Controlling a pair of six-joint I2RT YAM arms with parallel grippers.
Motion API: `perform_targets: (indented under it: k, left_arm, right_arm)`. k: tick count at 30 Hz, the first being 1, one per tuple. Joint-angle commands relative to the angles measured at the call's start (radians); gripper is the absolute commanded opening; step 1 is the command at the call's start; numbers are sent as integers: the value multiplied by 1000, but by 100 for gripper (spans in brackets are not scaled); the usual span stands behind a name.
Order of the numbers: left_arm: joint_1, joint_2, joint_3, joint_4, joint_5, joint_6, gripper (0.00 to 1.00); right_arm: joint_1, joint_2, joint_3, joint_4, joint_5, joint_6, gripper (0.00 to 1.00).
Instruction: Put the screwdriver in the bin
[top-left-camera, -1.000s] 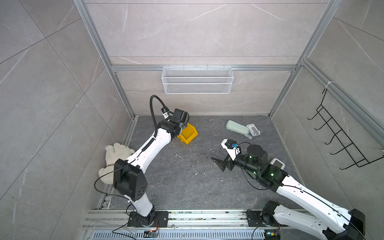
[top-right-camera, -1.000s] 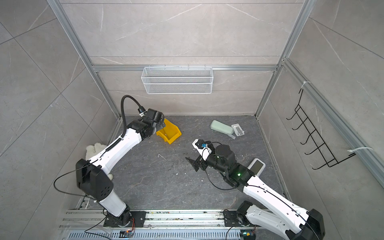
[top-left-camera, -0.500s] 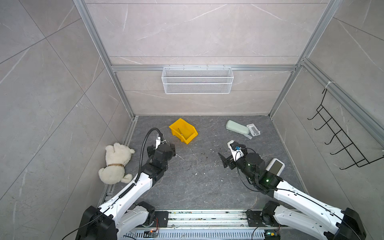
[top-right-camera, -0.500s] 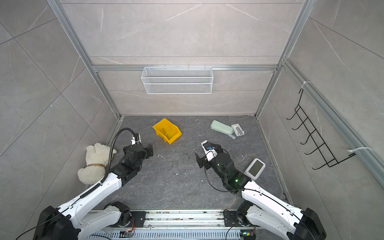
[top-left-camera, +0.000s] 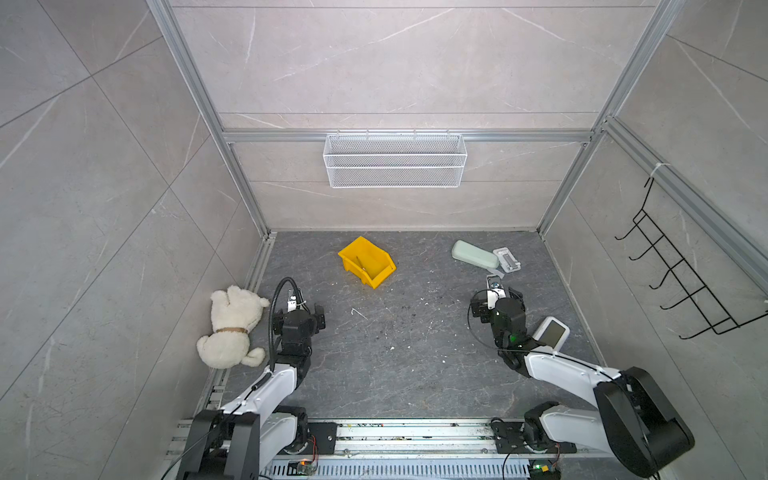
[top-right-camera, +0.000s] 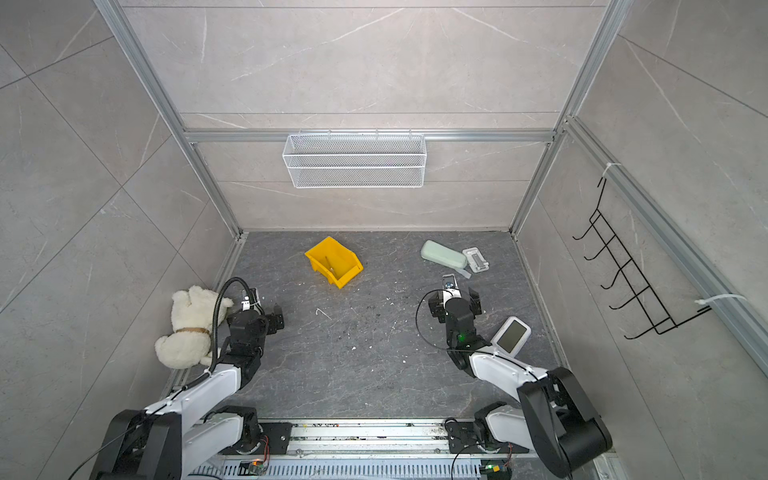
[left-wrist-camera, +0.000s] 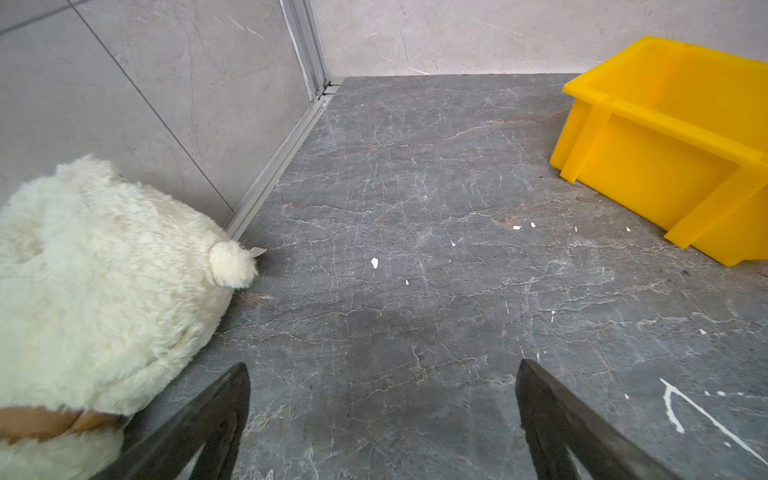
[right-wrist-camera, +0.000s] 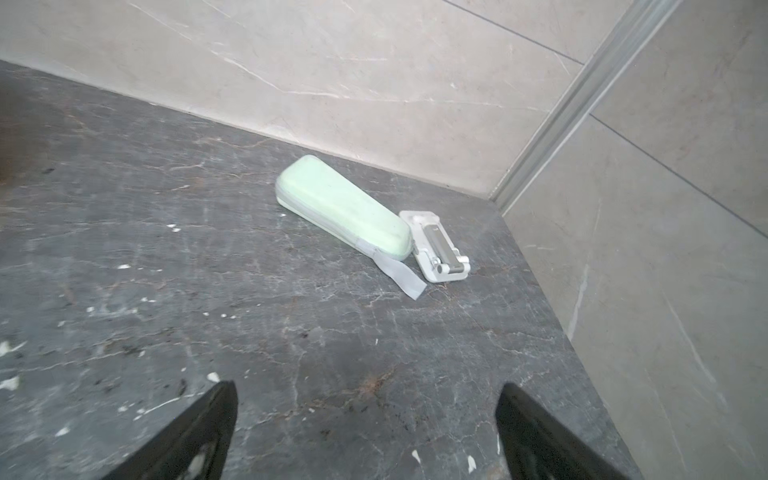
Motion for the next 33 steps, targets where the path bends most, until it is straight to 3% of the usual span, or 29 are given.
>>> perform_targets:
  k: [1, 4, 6, 10, 12, 15, 33]
  left_arm:
    - [31, 104, 14, 242, 109, 52, 100]
    - [51, 213, 57, 265, 118, 56, 100]
    - [67, 264, 57, 299, 154, 54, 100]
    - [99, 415, 23, 522, 238, 67, 100]
    - [123, 375, 66, 359, 295, 45, 100]
    - [191, 386, 104, 302, 401, 8, 100]
    - [190, 386, 96, 318, 379, 6, 100]
  right_arm:
    - [-56, 85, -8, 114, -91, 59, 99]
    - [-103, 182, -51, 288, -124, 86, 99]
    - [-149, 145, -60, 224, -226, 119, 99]
    - [-193, 245, -98, 413, -305, 132, 99]
    - [-214, 205, -52, 249, -344, 144, 99]
    - [-243, 213, -25, 209, -384, 161, 99]
    - [-243, 218, -31, 236, -381, 154, 99]
